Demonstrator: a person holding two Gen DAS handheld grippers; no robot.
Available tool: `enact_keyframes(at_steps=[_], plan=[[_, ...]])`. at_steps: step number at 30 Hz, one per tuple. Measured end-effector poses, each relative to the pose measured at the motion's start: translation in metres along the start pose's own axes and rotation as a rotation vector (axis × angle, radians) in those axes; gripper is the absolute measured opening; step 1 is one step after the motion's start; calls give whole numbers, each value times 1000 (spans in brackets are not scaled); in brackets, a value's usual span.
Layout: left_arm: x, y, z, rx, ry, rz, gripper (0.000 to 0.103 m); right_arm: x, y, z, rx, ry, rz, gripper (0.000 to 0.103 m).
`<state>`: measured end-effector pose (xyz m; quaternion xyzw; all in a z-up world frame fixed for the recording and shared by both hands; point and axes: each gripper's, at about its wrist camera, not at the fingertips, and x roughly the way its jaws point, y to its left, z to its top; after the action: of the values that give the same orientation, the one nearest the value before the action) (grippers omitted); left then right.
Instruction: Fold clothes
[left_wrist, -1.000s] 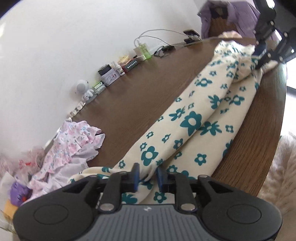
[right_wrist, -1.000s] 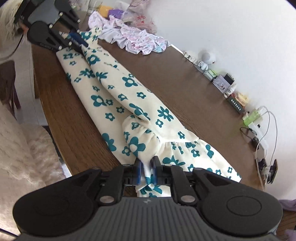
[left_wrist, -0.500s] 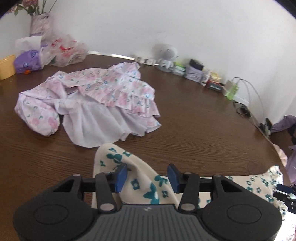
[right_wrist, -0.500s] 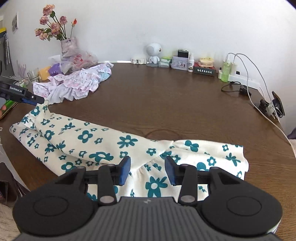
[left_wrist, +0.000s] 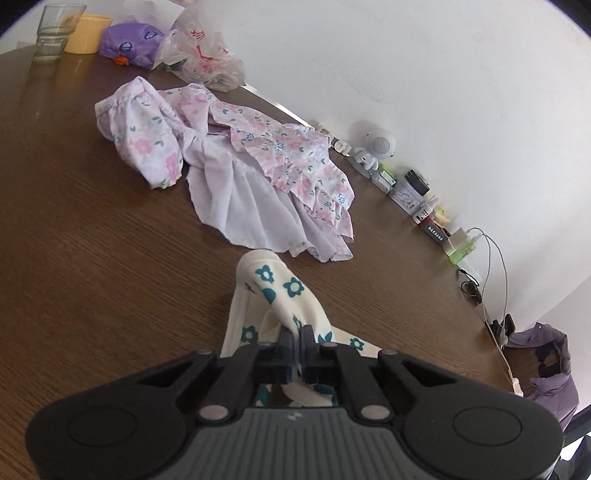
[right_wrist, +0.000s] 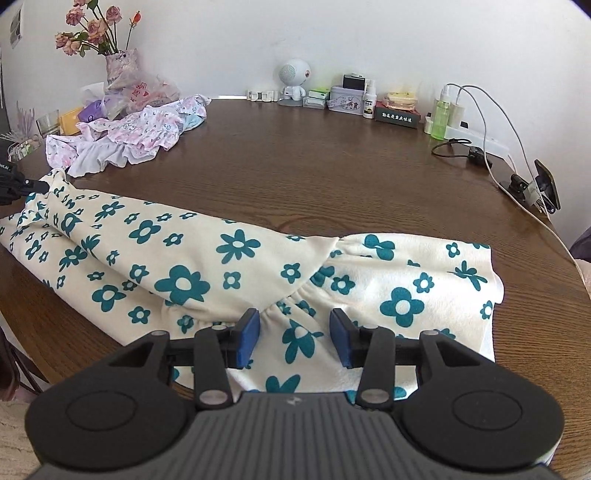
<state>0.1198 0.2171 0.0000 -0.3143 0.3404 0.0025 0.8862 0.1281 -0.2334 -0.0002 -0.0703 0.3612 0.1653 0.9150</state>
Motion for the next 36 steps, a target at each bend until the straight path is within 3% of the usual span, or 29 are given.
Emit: enact_keyframes(at_steps=[4,7,11,13,17,20,23,27,33,35,36], plan=[[-8,-9,4,37,-25,15,19,0,0,1,1,-3,-4,43],[-4,-16,4,103,-11,72,1,0,1,0,1,-6,-9,43],[0,-14,-3,142,18,145,2,0,1,-2,8,-15,-17,45],[-4,-14,-4,139,0,170,9,-1,1,-3,11,-17,-18,45],[-21,-36,-4,261,-127,221,23,-4,0,0,17,-22,-16,46],[-24,-64,-9,429,-171,154,28,-16,-3,8,39,-69,-7,46],[-6,-100,-24,621,-117,39,38,-20,4,21,24,-110,29,46],[23,-124,-48,776,-47,35,45,-7,25,32,-28,-113,99,47],[37,-99,-52,767,-35,176,45,5,29,18,-18,-82,62,48],[35,-82,-47,712,-39,184,46,1,10,8,57,-72,45,57],[33,-75,-45,683,-41,170,45,-1,-1,3,100,-63,13,56]])
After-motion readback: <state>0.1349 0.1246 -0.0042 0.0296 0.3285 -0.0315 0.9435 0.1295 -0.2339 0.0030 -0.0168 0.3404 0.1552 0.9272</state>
